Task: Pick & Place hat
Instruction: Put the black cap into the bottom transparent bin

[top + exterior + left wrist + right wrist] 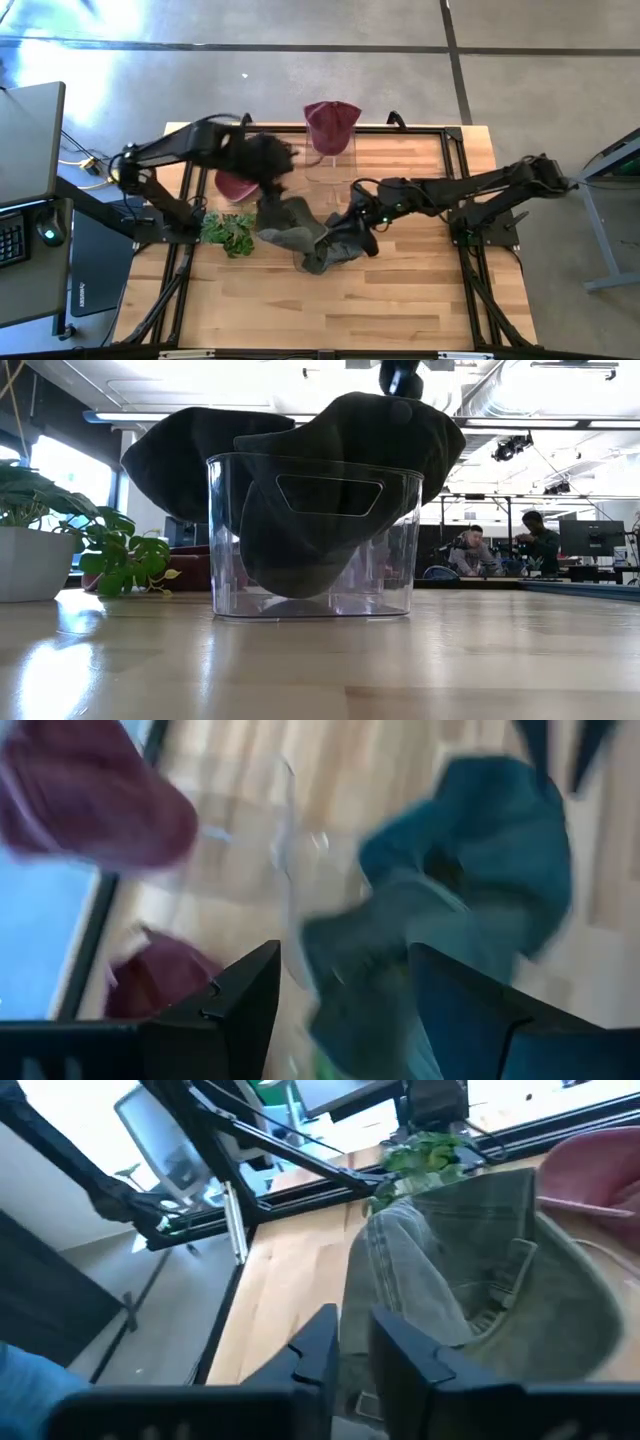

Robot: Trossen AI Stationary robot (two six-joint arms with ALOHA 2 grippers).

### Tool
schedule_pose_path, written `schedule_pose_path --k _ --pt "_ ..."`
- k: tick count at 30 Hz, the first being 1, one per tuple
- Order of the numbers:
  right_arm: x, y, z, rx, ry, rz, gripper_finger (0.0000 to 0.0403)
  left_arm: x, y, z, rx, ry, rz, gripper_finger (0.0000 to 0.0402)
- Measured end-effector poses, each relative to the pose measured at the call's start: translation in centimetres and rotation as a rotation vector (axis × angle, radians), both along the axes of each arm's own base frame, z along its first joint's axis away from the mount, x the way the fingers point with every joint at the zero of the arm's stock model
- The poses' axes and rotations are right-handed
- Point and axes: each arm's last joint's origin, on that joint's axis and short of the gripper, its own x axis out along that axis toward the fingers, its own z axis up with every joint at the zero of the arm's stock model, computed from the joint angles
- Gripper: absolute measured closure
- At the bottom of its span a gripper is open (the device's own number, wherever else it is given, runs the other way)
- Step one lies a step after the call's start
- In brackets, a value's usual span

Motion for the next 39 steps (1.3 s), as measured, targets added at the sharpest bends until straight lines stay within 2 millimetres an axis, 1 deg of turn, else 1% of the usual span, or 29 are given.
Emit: schedule_pose_path --k 2,4,6,9,11,12,14,16,18,21,22,24,26,28,32,35,37,39 --pt "0.4 -0.1 -0.2 0.015 -0.013 0.027 0.0324 -0.8 -2.1 -0.1 -0.022 0.022 -0.003 0.0188" --pt "0.4 -0.1 -0.3 0.020 0.000 0.044 0.0299 -1.2 -4.5 -0.4 -0.042 0.041 -0.024 0.0188" --pt "0.0 -0.1 0.0 0.018 0.005 0.042 0.0276 -1.9 -6.9 -0.7 -0.059 0.078 -0.081 0.0188" --pt "-0.8 -0.2 0.7 0.016 0.003 0.039 0.0256 -2.6 -10.6 -1.6 -0.070 0.117 -0.222 0.0188" --pt "-1.5 -0.3 1.4 0.001 -0.012 0.043 0.0250 -2.9 -13.1 -3.1 -0.056 0.184 -0.306 0.0188" --pt "-1.8 -0.3 1.7 -0.009 -0.029 0.047 0.0249 -2.9 -14.0 -4.0 -0.041 0.215 -0.331 0.0188" --pt "-2.6 -0.2 2.5 -0.028 -0.057 0.056 0.0248 -2.8 -15.5 -5.8 0.015 0.275 -0.362 0.0188" --pt "-3.2 0.0 3.2 -0.034 -0.081 0.047 0.0249 -3.1 -16.4 -7.3 0.084 0.305 -0.359 0.0188" --pt "-3.8 0.2 3.7 -0.039 -0.097 0.014 0.0249 -3.5 -16.8 -8.8 0.155 0.325 -0.323 0.0188" --pt "-4.5 0.8 4.4 -0.059 -0.125 -0.046 0.0249 -3.5 -16.7 -11.4 0.265 0.350 -0.253 0.0188" --pt "-4.7 0.9 4.6 -0.056 -0.133 -0.067 0.0249 -3.4 -16.6 -12.2 0.298 0.345 -0.234 0.0188" --pt "-5.0 1.4 4.9 -0.041 -0.151 -0.104 0.0249 -3.6 -16.2 -13.1 0.327 0.290 -0.207 0.0188" --pt "-5.4 1.9 5.2 -0.029 -0.167 -0.129 0.0249 -3.9 -15.6 -13.6 0.328 0.216 -0.176 0.0188" --pt "-5.5 2.3 5.3 -0.007 -0.174 -0.156 0.0249 -3.8 -15.0 -14.6 0.313 0.178 -0.154 0.0188" --pt "-5.7 3.4 5.7 0.041 -0.204 -0.167 0.0249 -3.3 -13.4 -17.0 0.306 0.180 -0.148 0.0188" --pt "-6.0 4.1 5.8 0.055 -0.219 -0.179 0.0249 -3.1 -12.9 -18.8 0.317 0.215 -0.170 0.0191" --pt "-6.1 4.5 5.8 0.061 -0.221 -0.194 0.0249 -2.8 -12.7 -19.0 0.319 0.201 -0.165 0.0204" --pt "-6.2 4.8 5.8 0.071 -0.221 -0.202 0.0249 -2.6 -12.3 -19.1 0.324 0.198 -0.156 0.0230"
